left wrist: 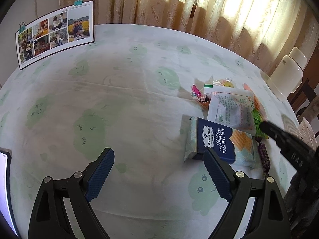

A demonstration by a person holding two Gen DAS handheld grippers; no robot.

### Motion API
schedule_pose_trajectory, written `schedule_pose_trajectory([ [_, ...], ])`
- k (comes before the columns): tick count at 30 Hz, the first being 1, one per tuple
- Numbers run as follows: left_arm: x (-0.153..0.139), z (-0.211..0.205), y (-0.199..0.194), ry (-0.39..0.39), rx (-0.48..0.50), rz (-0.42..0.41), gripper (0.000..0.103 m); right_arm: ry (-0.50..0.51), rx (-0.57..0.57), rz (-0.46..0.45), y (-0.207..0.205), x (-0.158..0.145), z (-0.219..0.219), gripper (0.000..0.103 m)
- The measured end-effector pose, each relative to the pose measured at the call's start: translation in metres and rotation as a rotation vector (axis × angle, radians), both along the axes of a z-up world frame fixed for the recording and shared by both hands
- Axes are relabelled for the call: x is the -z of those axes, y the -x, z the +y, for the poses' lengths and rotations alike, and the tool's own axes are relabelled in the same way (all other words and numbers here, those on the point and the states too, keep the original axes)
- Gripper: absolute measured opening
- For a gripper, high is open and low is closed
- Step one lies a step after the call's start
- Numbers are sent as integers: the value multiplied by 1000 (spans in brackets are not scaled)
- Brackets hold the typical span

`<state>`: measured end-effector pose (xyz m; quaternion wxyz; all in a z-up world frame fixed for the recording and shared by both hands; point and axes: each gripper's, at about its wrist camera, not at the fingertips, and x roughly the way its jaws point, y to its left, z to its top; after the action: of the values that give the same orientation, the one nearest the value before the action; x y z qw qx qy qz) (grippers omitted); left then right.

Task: Organize snacks
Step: 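Grasp the soda crackers box with the left gripper while the right gripper approaches the candy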

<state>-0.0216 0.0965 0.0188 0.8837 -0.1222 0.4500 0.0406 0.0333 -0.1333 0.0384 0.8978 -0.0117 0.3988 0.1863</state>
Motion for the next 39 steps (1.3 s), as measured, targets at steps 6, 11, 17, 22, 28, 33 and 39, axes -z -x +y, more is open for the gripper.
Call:
schedule_pose_trajectory([
  [6,0,2,0,8,-8,2,89,42,-72,-25,-6,-1,22,16],
  [11,1,2,0,10,-14,8,89,-78,-175,54,-4,6,24,17],
  [17,1,2,0,11,-18,9,89,-72,-205,67,-9,12,34,17],
  [22,2,3,-1,9,-22,12,89,-63,-212,67,-6,12,34,25],
  [28,2,5,0,6,-28,11,89,-59,-214,73,-13,14,36,44],
  [33,2,8,0,10,-36,13,89,-85,-235,114,-8,15,28,44],
  [39,2,7,1,4,-43,16,89,-164,-316,179,30,16,19,44],
])
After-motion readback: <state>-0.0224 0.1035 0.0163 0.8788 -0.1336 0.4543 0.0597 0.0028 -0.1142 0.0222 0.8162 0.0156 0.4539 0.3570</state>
